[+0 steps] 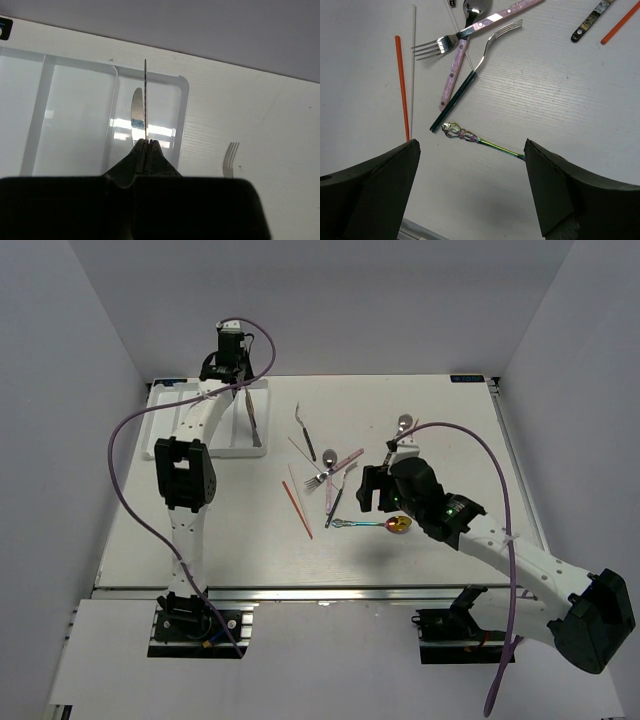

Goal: Sort the eating utensils into containers

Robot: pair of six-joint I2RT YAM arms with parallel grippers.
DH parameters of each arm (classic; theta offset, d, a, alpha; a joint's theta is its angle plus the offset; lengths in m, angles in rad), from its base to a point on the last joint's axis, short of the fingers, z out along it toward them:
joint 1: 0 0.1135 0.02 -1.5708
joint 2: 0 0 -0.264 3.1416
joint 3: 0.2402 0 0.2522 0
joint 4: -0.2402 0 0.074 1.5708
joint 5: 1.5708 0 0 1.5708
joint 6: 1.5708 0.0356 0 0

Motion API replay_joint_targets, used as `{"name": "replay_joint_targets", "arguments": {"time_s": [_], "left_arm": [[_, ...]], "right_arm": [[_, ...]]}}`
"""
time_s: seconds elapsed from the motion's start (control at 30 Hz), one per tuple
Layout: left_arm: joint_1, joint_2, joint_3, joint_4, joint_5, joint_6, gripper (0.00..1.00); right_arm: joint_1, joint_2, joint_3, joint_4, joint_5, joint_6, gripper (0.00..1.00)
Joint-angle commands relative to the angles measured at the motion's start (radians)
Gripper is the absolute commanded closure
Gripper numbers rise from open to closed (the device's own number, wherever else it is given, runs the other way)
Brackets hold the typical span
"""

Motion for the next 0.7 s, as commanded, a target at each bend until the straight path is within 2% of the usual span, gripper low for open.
{"name": "replay_joint_targets", "arguments": {"time_s": [0.0,0.2,0.23,0.27,0.3,0.33,0.37,0.4,0.47,0.5,0.67], "left_arm": [[0.011,0.034,0.083,-0.027,0.031,0.053,1.0],[0.031,0.033,-0.001,0.012,0.083,-0.013,0.97],[0.033,0.018,-0.015,0.02,0.089,-0.022,0.91],[0.031,0.015,-0.024,0.023,0.097,-0.034,0.81],[0.031,0.01,-0.029,0.019,0.098,-0.042,0.58],[0.033,-0.002,-0.026,0.011,0.098,-0.049,0.45],[0.033,-0.011,-0.024,-0.006,0.095,-0.068,0.27],[0.033,-0.022,-0.021,-0.015,0.095,-0.076,0.17],[0.031,-0.072,-0.024,-0.033,0.097,-0.102,0.1],[0.031,-0.094,-0.03,-0.038,0.094,-0.111,0.02],[0.031,-0.249,-0.072,-0.096,0.124,-0.155,0.02]], "right_arm": [[-0.005,0.006,-0.002,0.026,-0.007,-0.037,0.11],[-0.013,0.043,0.015,0.017,0.007,-0.052,0.11],[-0.013,0.046,0.017,0.018,0.005,-0.052,0.11],[-0.013,0.049,0.017,0.02,0.004,-0.052,0.11],[-0.013,0.055,0.02,0.024,0.002,-0.051,0.11],[-0.015,0.058,0.021,0.024,0.002,-0.052,0.11],[-0.015,0.063,0.023,0.024,0.002,-0.052,0.11],[-0.018,0.071,0.026,0.023,0.007,-0.055,0.11],[-0.025,0.083,0.033,0.017,0.014,-0.06,0.11],[-0.039,0.095,0.037,0.012,0.017,-0.059,0.11],[-0.068,0.137,0.056,0.007,0.016,-0.045,0.11]]}}
